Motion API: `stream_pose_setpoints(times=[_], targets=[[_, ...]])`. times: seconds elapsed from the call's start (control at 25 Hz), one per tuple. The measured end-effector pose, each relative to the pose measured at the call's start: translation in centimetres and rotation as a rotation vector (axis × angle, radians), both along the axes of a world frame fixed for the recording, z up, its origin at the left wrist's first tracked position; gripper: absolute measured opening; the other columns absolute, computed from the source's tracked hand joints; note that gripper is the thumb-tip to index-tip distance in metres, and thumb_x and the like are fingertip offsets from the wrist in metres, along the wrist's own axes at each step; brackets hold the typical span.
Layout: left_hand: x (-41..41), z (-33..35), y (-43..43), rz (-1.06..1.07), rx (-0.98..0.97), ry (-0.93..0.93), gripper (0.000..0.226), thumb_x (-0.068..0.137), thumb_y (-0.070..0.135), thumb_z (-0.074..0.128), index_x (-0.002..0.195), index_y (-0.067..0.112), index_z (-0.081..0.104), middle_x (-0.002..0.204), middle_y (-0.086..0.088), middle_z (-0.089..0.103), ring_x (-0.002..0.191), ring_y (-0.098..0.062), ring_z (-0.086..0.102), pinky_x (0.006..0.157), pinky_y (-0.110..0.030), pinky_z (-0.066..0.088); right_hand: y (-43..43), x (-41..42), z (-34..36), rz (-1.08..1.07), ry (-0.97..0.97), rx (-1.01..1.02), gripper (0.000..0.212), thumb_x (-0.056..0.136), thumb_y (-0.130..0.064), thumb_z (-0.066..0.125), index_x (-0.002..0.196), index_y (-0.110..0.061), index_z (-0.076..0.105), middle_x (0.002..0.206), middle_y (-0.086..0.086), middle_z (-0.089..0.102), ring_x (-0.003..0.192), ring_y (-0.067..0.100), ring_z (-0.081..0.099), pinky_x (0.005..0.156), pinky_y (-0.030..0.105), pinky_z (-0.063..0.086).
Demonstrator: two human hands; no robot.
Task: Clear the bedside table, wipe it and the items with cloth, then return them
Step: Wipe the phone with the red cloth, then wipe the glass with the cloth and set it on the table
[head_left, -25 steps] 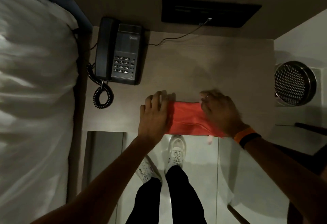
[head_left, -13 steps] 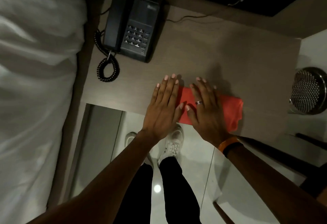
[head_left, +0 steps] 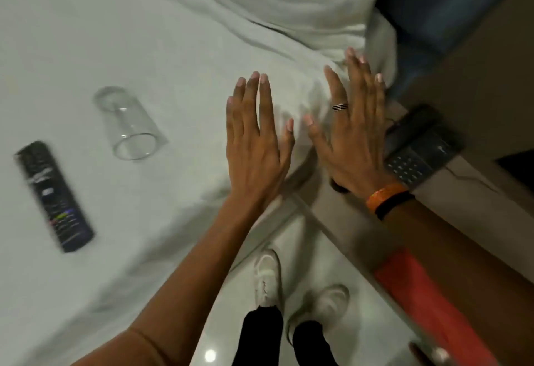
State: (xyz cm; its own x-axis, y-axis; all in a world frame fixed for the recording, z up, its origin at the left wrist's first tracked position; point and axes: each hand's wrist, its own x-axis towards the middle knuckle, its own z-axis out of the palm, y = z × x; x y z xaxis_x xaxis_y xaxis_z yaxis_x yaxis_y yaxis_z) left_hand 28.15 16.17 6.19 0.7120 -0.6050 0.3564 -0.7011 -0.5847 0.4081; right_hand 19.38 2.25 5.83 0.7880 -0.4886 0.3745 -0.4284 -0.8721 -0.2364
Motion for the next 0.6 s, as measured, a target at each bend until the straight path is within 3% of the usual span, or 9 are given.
stream_pose_setpoints(times=[0.24, 0.36, 0.44, 0.52, 0.6], targets=[[8.1, 3.3, 14.4, 0.417, -0.011, 0.004, 0.063, 0.108, 0.036, 0.04, 0.159, 0.005, 0.02, 0.166, -0.016, 0.019, 0.156, -0.031, 0.013, 0.127, -0.048, 0.018, 10.3, 12.7, 4.1, 0.37, -0.012, 0.186, 0.067, 0.105, -0.053, 0.036, 0.159, -0.015, 0.023, 0.169, 0.01, 0.017, 0.157, 0.026, 0.017, 0.128, 0.047, 0.019], [10.8, 3.3, 19.4, 0.554, -0.084, 0.245, 0.063, 0.107, 0.039, 0.041, 0.16, 0.013, 0.019, 0.166, -0.013, 0.018, 0.156, -0.028, 0.013, 0.127, -0.042, 0.016, 15.6, 17.4, 4.2, 0.465, 0.087, 0.404, 0.064, 0.105, -0.052, 0.037, 0.159, -0.02, 0.024, 0.166, 0.004, 0.026, 0.152, 0.021, 0.028, 0.122, 0.039, 0.031], [12.3, 2.6, 20.5, 0.496, -0.13, 0.488, 0.062, 0.108, 0.038, 0.043, 0.161, 0.014, 0.02, 0.161, -0.015, 0.03, 0.15, -0.029, 0.029, 0.125, -0.046, 0.025, 17.9, 19.2, 3.2, 0.476, 0.192, 0.555, 0.062, 0.106, -0.05, 0.034, 0.159, -0.02, 0.023, 0.162, 0.005, 0.033, 0.148, 0.022, 0.034, 0.117, 0.038, 0.034], [12.8, 2.2, 20.0, 0.393, -0.194, 0.646, 0.058, 0.108, 0.036, 0.044, 0.159, 0.015, 0.026, 0.142, -0.018, 0.053, 0.127, -0.028, 0.056, 0.112, -0.05, 0.043, 19.1, 20.0, 2.3, 0.454, 0.276, 0.608, 0.059, 0.108, -0.044, 0.03, 0.159, -0.017, 0.023, 0.155, 0.009, 0.044, 0.142, 0.027, 0.041, 0.114, 0.041, 0.037], [12.7, 1.9, 19.2, 0.349, -0.279, 0.723, 0.054, 0.108, 0.033, 0.045, 0.158, 0.019, 0.031, 0.123, -0.019, 0.064, 0.106, -0.031, 0.065, 0.098, -0.053, 0.052, 19.8, 19.8, 1.7, 0.419, 0.265, 0.668, 0.055, 0.109, -0.039, 0.028, 0.159, -0.015, 0.023, 0.153, 0.009, 0.048, 0.14, 0.028, 0.045, 0.114, 0.043, 0.039]])
